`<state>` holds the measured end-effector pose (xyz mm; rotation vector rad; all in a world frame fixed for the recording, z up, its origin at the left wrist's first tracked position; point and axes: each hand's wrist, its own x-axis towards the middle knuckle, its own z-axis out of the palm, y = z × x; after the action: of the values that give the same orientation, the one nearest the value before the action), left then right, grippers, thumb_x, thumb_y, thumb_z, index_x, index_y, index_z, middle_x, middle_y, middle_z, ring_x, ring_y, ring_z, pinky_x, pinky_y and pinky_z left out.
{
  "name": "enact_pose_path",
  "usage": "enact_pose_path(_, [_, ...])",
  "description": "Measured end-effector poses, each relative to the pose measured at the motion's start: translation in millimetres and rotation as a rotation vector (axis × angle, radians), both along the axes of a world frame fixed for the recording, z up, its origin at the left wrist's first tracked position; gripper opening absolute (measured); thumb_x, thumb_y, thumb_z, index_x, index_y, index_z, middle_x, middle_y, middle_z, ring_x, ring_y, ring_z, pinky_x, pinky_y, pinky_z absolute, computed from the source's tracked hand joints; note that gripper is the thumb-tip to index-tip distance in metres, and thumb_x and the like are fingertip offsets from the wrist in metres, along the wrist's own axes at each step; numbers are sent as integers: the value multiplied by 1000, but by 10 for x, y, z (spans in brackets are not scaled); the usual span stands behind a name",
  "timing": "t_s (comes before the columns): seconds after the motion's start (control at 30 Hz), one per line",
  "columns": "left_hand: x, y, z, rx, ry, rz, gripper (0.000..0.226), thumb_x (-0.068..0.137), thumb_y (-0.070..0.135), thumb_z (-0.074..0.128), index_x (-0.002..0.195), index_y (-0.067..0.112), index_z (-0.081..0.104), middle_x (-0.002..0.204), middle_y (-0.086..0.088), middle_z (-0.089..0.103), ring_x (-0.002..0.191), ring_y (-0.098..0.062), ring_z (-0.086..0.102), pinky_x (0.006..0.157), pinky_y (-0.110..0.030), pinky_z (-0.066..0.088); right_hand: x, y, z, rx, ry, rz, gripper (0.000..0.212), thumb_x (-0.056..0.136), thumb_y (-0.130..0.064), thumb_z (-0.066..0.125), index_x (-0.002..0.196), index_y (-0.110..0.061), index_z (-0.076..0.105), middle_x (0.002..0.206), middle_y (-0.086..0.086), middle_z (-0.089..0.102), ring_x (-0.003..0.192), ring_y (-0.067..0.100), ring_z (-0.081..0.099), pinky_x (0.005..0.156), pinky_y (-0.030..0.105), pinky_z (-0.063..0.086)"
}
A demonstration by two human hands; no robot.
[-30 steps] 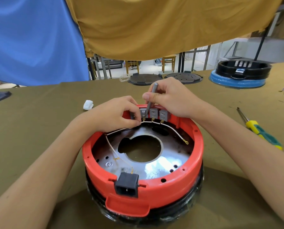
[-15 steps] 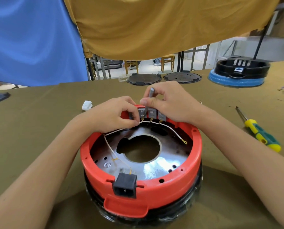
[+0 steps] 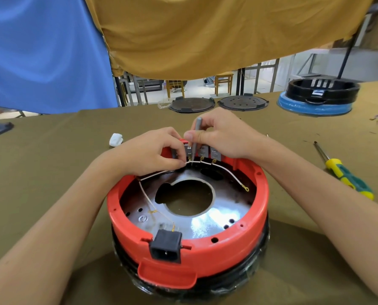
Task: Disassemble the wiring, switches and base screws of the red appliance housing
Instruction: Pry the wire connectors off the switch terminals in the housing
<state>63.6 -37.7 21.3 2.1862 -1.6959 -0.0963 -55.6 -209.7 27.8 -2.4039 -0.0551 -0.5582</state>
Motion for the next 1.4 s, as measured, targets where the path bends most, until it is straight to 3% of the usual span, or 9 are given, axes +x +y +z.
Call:
enact_pose_path(0.1, [-2, -1, -2, 4, -2, 9, 10, 85, 30, 74, 82, 39, 72, 107, 19, 52, 99, 5, 55, 92, -21, 39, -33, 5, -20, 2, -35, 7, 26, 94, -30, 68, 74, -13, 70, 74, 8, 72, 78, 35, 66, 77, 47, 52])
enact_pose_path(0.27, [-7, 14, -2, 1, -9, 6, 11, 85, 30, 74, 81, 40, 71, 108, 19, 53, 99, 4, 55, 95, -25, 41, -81, 1, -11, 15, -149, -16, 23, 94, -27, 68, 80, -9, 72, 81, 18, 71, 83, 37, 64, 80, 46, 48])
enact_pose_path(0.43, [-12, 23, 6, 1, -7, 8, 10, 85, 31, 73, 82, 40, 71, 108, 20, 52, 100, 5, 54, 95, -23, 40, -103, 11, -3, -44, -130, 7, 20, 92, -26, 70, 80, -11, 73, 76, -2, 72, 68, 15, 63, 66, 30, 48])
enact_pose_path(0.77, [-22, 18, 6, 11, -10, 8, 11, 85, 29, 73, 82, 39, 71, 107, 19, 51, 100, 2, 55, 96, -23, 39, -38, -9, 31, -41, -87, 20, 23, 92, -30, 70, 79, -12, 71, 77, 18, 71, 79, 37, 64, 78, 49, 51])
enact_pose_path(0.93, [-17, 14, 7, 12, -7, 12, 12, 86, 28, 74, 81, 39, 71, 109, 16, 53, 98, 4, 55, 90, -13, 37, -4, -41, 18, 32, -84, -19, 26, 93, -30, 69, 68, -25, 65, 66, 5, 65, 62, 13, 54, 70, 36, 49])
enact_pose_path(1.03, [-21, 12, 3, 14, -15, 14, 10, 86, 29, 73, 82, 38, 71, 109, 17, 53, 99, 4, 55, 91, -13, 37, 8, -42, -4, 68, -70, -36, 25, 94, -31, 68, 71, -21, 68, 56, -9, 54, 54, 5, 44, 60, 27, 40])
enact_pose_path(1.17, [-27, 18, 14, 13, -9, 10, 11, 86, 29, 73, 82, 38, 71, 109, 17, 53, 99, 5, 55, 93, -16, 39, -21, -28, -14, 71, -85, -60, 24, 94, -32, 67, 80, -13, 72, 61, -3, 58, 55, 11, 47, 63, 31, 42])
enact_pose_path(1.3, [-37, 22, 19, 15, -5, 17, 10, 86, 29, 73, 81, 39, 71, 108, 18, 53, 98, 4, 55, 94, -22, 40, -73, -6, -7, 9, -115, -28, 23, 94, -28, 68, 82, -9, 72, 78, 13, 72, 79, 34, 64, 77, 45, 50])
enact_pose_path(1.4, [-35, 23, 21, 13, -10, 18, 10, 86, 29, 73, 82, 38, 71, 107, 19, 52, 97, 5, 55, 94, -24, 40, -90, 14, 0, -64, -113, 8, 22, 93, -28, 68, 83, -9, 72, 80, 13, 72, 78, 35, 64, 74, 46, 49])
